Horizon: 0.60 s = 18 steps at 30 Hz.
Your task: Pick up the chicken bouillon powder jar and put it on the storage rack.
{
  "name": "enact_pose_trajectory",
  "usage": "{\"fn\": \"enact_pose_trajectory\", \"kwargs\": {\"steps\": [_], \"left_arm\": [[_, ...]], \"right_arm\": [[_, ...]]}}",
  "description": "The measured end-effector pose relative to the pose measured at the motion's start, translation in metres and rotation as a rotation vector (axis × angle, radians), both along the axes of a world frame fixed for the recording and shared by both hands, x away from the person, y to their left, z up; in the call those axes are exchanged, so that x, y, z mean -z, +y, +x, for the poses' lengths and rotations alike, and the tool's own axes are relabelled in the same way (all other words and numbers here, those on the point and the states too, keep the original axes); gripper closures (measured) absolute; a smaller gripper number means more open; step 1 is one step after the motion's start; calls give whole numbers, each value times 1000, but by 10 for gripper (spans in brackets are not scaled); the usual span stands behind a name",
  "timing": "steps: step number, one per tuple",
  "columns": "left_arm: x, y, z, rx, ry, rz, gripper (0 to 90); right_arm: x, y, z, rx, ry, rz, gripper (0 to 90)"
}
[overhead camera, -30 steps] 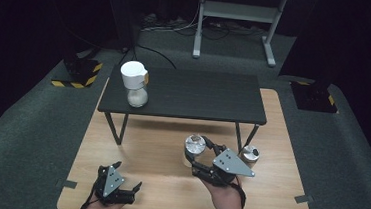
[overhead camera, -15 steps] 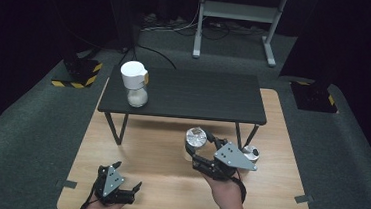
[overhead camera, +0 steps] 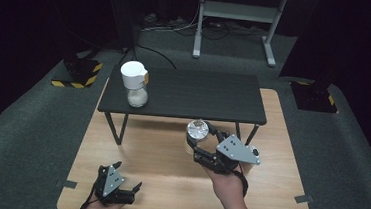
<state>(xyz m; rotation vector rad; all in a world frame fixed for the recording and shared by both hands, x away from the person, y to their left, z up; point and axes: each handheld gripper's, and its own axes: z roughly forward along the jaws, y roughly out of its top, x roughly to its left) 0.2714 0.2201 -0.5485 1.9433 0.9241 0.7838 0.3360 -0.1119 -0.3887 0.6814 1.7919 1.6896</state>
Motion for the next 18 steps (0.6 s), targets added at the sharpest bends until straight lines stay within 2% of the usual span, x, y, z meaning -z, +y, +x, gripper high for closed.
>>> {"fn": "enact_pose_trajectory", "kwargs": {"steps": [18], "left_arm": [[0, 1, 0, 2, -1, -5, 10]], "right_arm": [[-23, 2, 9, 8, -27, 23, 340]]}}
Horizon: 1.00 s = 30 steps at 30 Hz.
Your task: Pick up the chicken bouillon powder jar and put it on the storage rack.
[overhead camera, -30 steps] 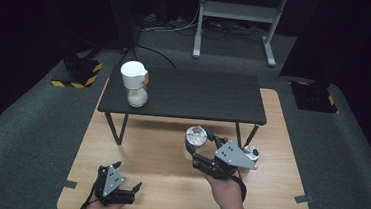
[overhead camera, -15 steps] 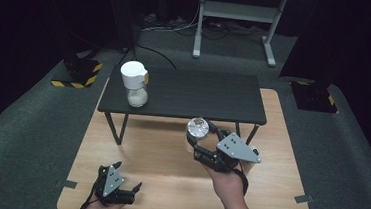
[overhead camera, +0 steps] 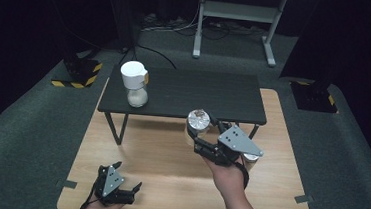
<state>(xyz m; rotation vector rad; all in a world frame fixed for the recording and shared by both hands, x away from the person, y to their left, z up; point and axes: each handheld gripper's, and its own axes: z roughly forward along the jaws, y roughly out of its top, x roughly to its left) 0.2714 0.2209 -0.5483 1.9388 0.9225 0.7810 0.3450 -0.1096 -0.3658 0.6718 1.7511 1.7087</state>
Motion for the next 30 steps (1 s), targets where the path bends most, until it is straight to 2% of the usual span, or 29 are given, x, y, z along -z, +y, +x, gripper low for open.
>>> {"fn": "enact_pose_trajectory", "kwargs": {"steps": [5, 21, 30], "left_arm": [[0, 1, 0, -1, 5, -10, 10], [0, 1, 0, 7, 2, -3, 11], [0, 1, 0, 10, 1, -9, 10]], "right_arm": [[-6, 0, 2, 2, -14, 8, 341], [-23, 1, 8, 12, -55, 15, 341], [-28, 1, 15, 26, -61, 27, 341]]}}
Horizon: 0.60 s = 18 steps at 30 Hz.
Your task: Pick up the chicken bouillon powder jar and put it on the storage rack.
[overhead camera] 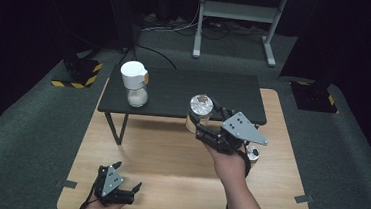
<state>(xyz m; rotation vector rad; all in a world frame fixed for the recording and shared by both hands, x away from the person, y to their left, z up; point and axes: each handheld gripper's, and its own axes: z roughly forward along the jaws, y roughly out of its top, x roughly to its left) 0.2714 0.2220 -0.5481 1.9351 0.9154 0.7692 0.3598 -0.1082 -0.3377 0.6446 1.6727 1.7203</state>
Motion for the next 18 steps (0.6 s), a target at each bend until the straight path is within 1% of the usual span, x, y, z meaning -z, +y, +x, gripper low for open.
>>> {"fn": "enact_pose_trajectory", "kwargs": {"steps": [10, 18], "left_arm": [[0, 0, 0, 1, 0, -7, 10], [0, 1, 0, 2, 0, -12, 10]], "right_arm": [[-2, 5, 10, 8, 7, 8, 341], [-4, 10, 20, 12, 4, 4, 341]]}}
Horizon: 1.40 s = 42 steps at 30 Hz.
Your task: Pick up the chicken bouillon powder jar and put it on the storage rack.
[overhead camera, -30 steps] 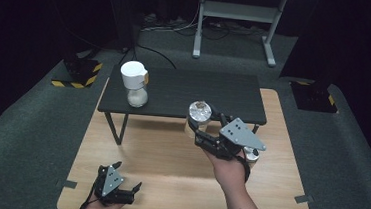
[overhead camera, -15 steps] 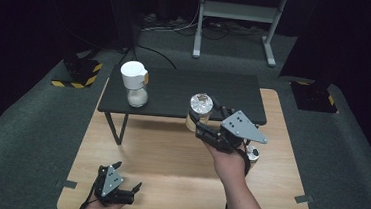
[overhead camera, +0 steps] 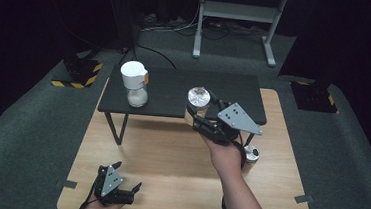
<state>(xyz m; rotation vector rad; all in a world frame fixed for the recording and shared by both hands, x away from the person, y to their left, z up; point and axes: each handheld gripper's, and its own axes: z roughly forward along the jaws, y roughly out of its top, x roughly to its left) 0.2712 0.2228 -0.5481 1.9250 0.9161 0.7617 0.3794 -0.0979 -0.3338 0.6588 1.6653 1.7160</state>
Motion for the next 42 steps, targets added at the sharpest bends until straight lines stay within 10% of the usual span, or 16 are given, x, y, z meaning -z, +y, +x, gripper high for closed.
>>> {"fn": "enact_pose_trajectory", "kwargs": {"steps": [42], "left_arm": [[0, 3, -1, 11, -3, -28, 11]], "right_arm": [[-5, 35, 45, 42, 16, -7, 340]]}}
